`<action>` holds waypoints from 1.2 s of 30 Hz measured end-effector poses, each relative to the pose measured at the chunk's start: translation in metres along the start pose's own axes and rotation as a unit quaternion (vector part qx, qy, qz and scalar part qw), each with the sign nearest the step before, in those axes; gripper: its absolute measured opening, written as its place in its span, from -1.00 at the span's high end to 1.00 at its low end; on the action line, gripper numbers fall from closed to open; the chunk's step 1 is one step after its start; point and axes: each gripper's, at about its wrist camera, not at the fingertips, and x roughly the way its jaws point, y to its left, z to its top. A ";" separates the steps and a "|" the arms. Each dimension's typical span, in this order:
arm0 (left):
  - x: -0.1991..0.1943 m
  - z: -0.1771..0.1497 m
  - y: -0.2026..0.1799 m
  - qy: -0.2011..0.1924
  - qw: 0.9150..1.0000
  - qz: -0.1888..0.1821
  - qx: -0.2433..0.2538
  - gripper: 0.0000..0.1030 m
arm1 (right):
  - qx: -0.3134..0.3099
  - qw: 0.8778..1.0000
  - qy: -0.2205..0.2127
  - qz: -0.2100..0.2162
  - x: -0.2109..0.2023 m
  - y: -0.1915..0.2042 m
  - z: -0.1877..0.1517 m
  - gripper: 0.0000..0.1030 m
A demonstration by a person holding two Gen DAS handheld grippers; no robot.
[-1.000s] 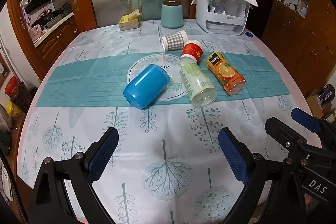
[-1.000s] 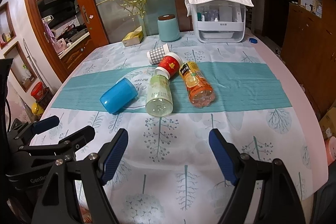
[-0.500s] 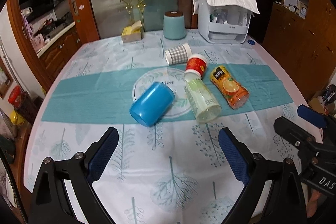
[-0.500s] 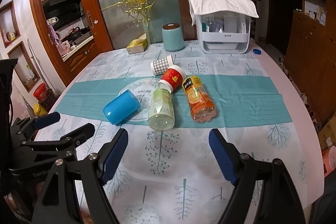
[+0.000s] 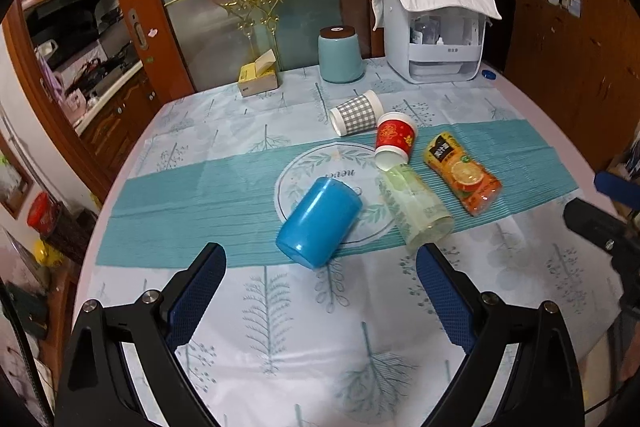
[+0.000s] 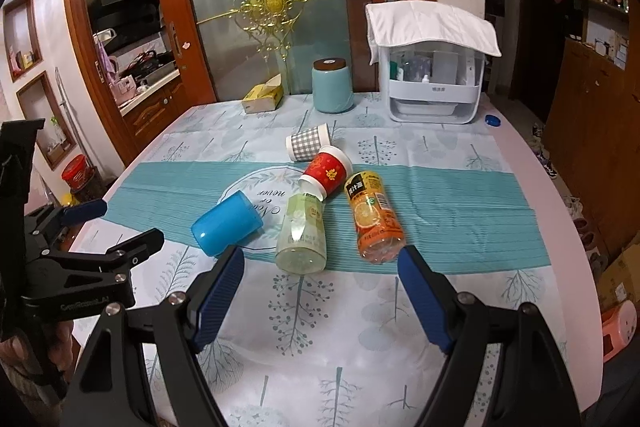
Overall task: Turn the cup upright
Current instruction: 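Move the left gripper toward the blue cup lying on its side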
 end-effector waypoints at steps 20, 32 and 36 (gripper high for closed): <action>0.113 0.010 0.010 0.083 0.993 -0.055 0.064 -0.84 | 0.009 0.997 0.072 0.024 0.073 -0.001 -0.009 -0.54; 0.177 0.021 0.005 0.152 0.982 -0.062 0.094 -0.84 | 0.033 0.992 0.118 0.029 0.124 -0.001 -0.011 -0.44; 0.191 0.024 0.008 0.168 0.980 -0.065 0.088 -0.83 | 0.035 0.991 0.129 0.029 0.140 0.002 -0.011 -0.39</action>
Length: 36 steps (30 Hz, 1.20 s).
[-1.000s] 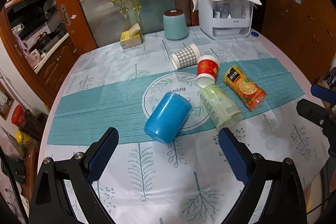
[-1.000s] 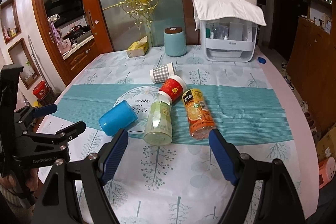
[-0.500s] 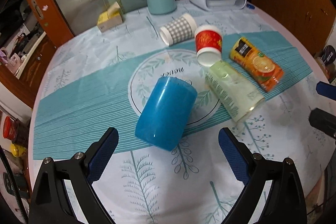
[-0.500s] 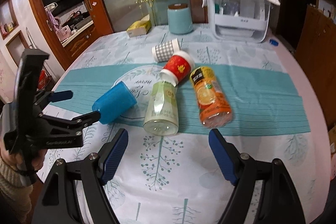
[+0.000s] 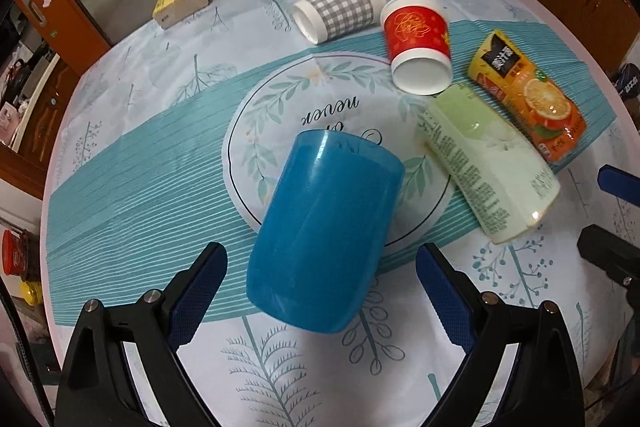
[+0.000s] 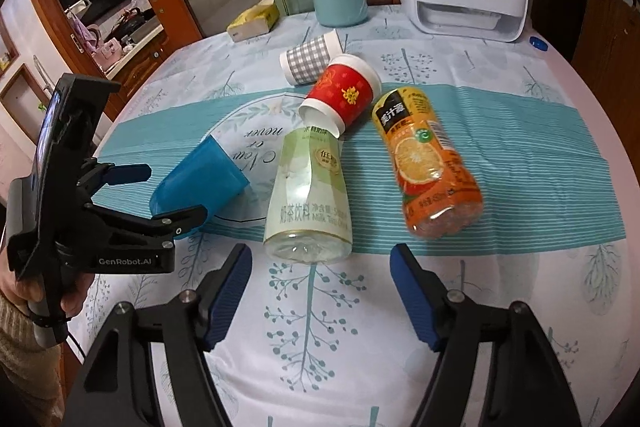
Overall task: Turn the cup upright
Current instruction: 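Move the left gripper toward the blue cup lying on its side, then close the left gripper around the blue cup's body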
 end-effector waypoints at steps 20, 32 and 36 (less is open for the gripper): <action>0.024 0.012 0.004 0.035 0.999 0.007 -0.006 -0.54 | 0.007 1.000 0.022 0.016 0.015 0.001 -0.006 -0.23; 0.029 0.015 -0.005 0.041 0.999 0.017 0.021 -0.56 | 0.019 0.999 0.025 0.020 0.011 -0.004 -0.013 -0.23; 0.030 0.017 -0.004 0.042 0.999 0.020 0.022 -0.55 | 0.018 0.999 0.021 0.022 0.008 -0.003 -0.014 -0.23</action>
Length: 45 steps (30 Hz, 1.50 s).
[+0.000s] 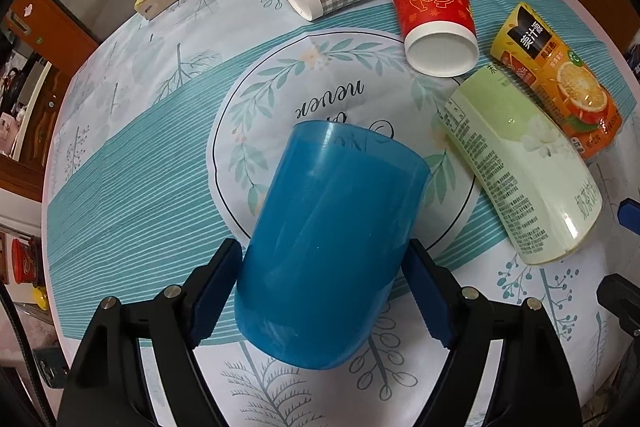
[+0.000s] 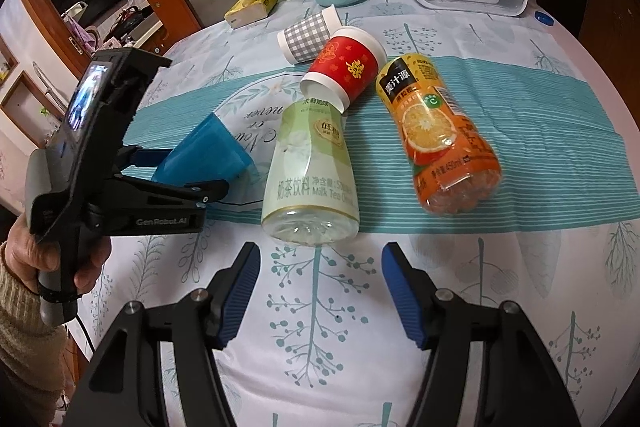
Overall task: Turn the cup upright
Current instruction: 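Close the left gripper around the blue cup's body, then lift the blue cup and set it down nearer the right gripper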
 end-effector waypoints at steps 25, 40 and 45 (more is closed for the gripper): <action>-0.039 -0.086 -0.009 0.068 0.950 -0.153 -0.263 -0.48 | 0.023 1.000 -0.002 0.014 -0.026 -0.011 -0.029 -0.23; -0.033 -0.124 -0.053 0.057 0.932 -0.157 -0.320 -0.48 | 0.043 0.999 0.002 0.004 -0.037 -0.030 -0.054 -0.23; -0.032 -0.122 -0.060 0.056 0.935 -0.151 -0.316 -0.48 | 0.044 0.999 0.006 0.002 -0.036 -0.031 -0.059 -0.23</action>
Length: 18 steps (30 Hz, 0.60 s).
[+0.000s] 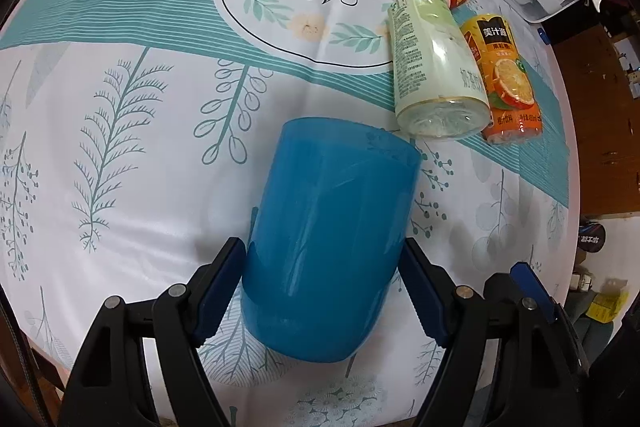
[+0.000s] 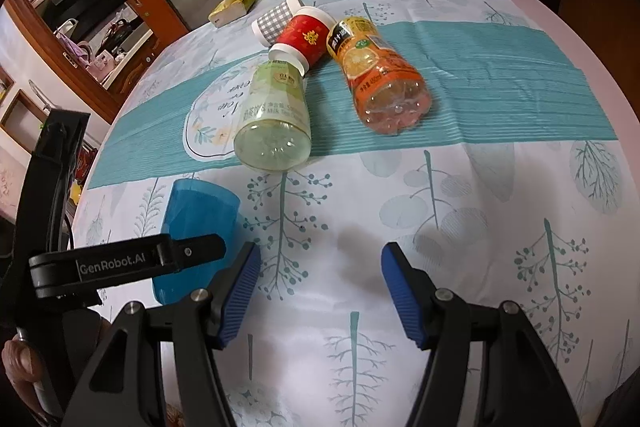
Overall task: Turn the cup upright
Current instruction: 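Lift the blue cup and set it down nearer the right gripper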
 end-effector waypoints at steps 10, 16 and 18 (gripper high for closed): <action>0.001 0.004 -0.009 0.017 0.999 0.015 0.035 -0.58 | 0.002 1.000 0.008 0.004 0.001 0.002 -0.004 -0.23; -0.009 0.003 -0.011 0.017 0.999 -0.002 0.038 -0.58 | 0.003 1.000 0.010 0.009 0.002 0.003 -0.006 -0.23; -0.015 0.003 -0.011 0.011 0.999 -0.003 0.042 -0.58 | 0.002 1.000 0.011 0.010 0.001 0.003 -0.007 -0.23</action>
